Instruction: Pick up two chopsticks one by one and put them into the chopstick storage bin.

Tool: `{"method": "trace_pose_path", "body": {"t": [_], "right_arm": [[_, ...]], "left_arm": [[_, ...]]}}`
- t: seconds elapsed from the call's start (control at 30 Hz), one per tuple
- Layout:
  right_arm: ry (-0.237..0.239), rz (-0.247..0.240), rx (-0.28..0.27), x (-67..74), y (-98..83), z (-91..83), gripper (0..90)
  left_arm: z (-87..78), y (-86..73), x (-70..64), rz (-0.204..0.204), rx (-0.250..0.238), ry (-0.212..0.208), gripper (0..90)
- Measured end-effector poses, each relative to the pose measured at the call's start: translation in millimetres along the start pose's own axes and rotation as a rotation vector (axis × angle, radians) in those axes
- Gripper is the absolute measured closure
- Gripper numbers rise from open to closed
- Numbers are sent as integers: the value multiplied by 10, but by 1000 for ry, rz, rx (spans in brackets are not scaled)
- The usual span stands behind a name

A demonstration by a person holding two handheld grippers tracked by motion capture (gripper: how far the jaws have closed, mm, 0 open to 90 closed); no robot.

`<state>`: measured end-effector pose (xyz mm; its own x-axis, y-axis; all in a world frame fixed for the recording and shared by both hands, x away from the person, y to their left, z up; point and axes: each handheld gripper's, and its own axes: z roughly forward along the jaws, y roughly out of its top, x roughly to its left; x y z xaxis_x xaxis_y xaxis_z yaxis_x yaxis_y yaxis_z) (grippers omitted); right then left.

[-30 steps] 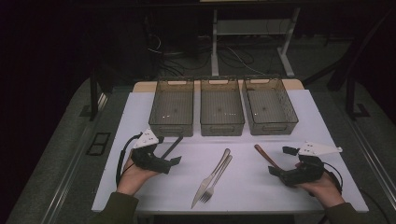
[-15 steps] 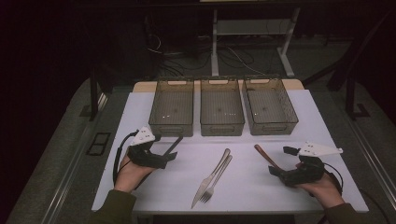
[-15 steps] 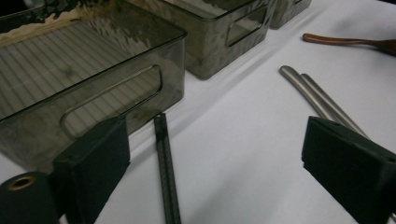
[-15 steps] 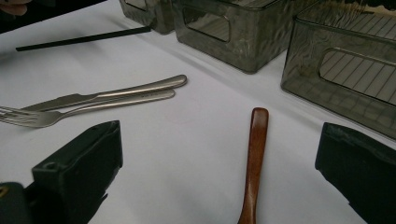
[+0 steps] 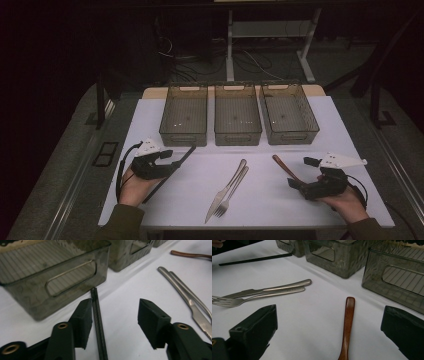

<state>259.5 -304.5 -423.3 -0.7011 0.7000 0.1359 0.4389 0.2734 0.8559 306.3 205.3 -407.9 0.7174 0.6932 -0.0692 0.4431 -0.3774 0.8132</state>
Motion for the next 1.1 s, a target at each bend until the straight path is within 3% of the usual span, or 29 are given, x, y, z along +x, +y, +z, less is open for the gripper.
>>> {"method": "trace_pose_path", "body": {"t": [0.3,0.53,0.87,1.1], "right_arm": [[0,1,4,-2,0,2,2],[-1,-1,7,-4,-1,5,2],[-6,-1,8,-5,-1,10,2],[-6,0,7,-7,-2,8,2]], "left_arm": [[25,-88,48,-31,84,-9,630],[47,-140,65,-42,149,15,729],[43,-229,90,-72,197,23,813],[-1,-290,52,-83,214,36,821]]}}
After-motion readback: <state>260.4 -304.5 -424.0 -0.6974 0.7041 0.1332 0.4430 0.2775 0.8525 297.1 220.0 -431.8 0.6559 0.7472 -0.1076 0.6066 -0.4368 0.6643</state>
